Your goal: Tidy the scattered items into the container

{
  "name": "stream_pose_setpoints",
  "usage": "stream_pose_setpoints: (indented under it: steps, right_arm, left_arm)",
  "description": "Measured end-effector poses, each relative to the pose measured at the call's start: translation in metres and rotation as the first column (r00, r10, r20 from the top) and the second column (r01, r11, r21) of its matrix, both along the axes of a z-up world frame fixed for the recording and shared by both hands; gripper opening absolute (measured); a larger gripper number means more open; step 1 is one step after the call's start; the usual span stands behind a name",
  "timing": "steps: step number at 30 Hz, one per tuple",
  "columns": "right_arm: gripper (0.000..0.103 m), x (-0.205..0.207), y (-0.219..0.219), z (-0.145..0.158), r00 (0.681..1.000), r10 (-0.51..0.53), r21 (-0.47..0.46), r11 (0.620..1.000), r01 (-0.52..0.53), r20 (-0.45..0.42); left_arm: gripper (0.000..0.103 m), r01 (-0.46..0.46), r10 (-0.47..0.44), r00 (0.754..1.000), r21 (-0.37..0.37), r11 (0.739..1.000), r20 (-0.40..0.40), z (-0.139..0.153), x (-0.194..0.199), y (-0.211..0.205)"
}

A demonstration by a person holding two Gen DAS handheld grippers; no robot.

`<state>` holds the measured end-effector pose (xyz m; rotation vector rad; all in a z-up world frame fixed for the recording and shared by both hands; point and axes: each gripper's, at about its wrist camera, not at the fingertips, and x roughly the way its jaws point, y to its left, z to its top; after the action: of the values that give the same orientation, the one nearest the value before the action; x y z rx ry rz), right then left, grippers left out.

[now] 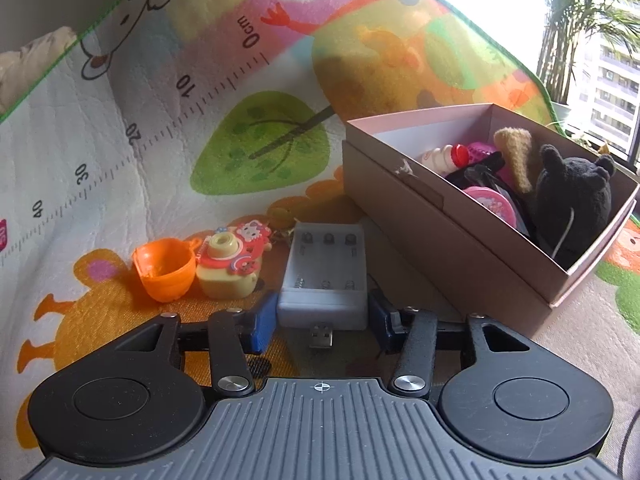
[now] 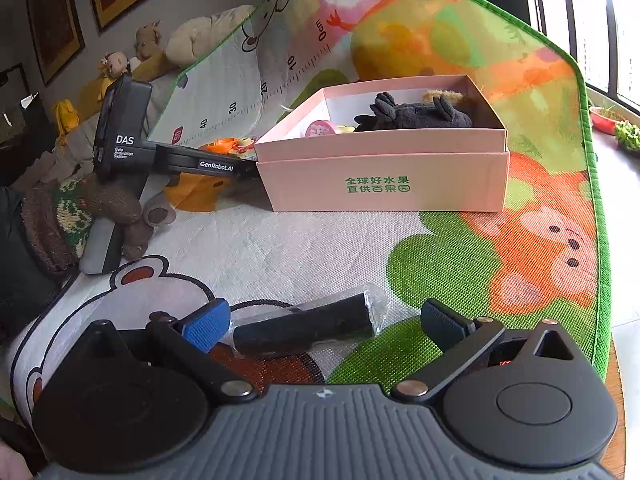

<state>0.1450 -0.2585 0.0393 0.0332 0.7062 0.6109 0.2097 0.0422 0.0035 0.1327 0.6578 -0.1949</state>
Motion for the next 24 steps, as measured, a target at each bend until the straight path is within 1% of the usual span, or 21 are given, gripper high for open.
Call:
stream_pose_setpoints:
  steps: [4,8,11,14,16,17,18,19,22,23,24]
  right_arm:
    - [0.102,0.0,0.0,0.0,1.0,-0.001,0.001,1.0,0.001,0.0]
    - [0.102,0.0,0.001,0.0,1.0,-0.001,-0.003,1.0,0.001,0.002]
    - [0.102,0.0,0.001,0.0,1.0,0.0,-0.007,1.0,0.0,0.003]
    - [0.102,0.0,0.002,0.0,1.0,-0.001,-0.013,1.0,0.001,0.005]
    - [0.102,0.0,0.002,0.0,1.0,-0.002,-0.016,1.0,0.003,0.006]
    - [0.102,0.0,0.002,0.0,1.0,-0.005,-0.019,1.0,0.005,0.007]
    - [0.102,0.0,0.002,0.0,1.0,-0.008,-0.021,1.0,0.008,0.007]
    - [0.102,0.0,0.003,0.0,1.0,-0.01,-0.024,1.0,0.011,0.008]
    - [0.103,0.0,0.003,0.0,1.0,-0.018,-0.029,0.999,0.019,0.008]
    - [0.103,0.0,0.003,0.0,1.0,-0.02,-0.03,0.999,0.02,0.007]
    - [0.103,0.0,0.003,0.0,1.0,-0.02,-0.031,0.999,0.02,0.006]
  left_arm:
    - [0.053,0.042,-0.043,0.999,-0.037,0.998,-0.024,0.004,-0.037,0.001]
    - [0.053,0.108,-0.113,0.992,-0.071,0.992,-0.065,0.007,-0.083,0.0]
    - [0.054,0.16,-0.166,0.982,-0.07,0.985,-0.089,0.007,-0.114,-0.004]
    - [0.056,0.192,-0.195,0.977,-0.041,0.98,-0.09,0.006,-0.134,-0.006]
    - [0.069,0.165,-0.164,0.983,-0.001,0.986,-0.081,0.006,-0.138,-0.001]
    - [0.08,0.14,-0.138,0.988,0.023,0.99,-0.072,0.006,-0.138,0.002]
    - [0.084,0.107,-0.104,0.993,0.051,0.993,-0.059,0.006,-0.136,0.006]
    - [0.084,0.066,-0.062,0.997,0.086,0.994,-0.045,0.007,-0.134,0.011]
    - [0.094,-0.063,0.063,0.998,0.186,0.98,0.009,0.007,-0.127,0.024]
    - [0.095,-0.107,0.104,0.994,0.2,0.974,0.025,0.008,-0.125,0.029]
    - [0.095,-0.132,0.129,0.991,0.187,0.973,0.028,0.01,-0.123,0.034]
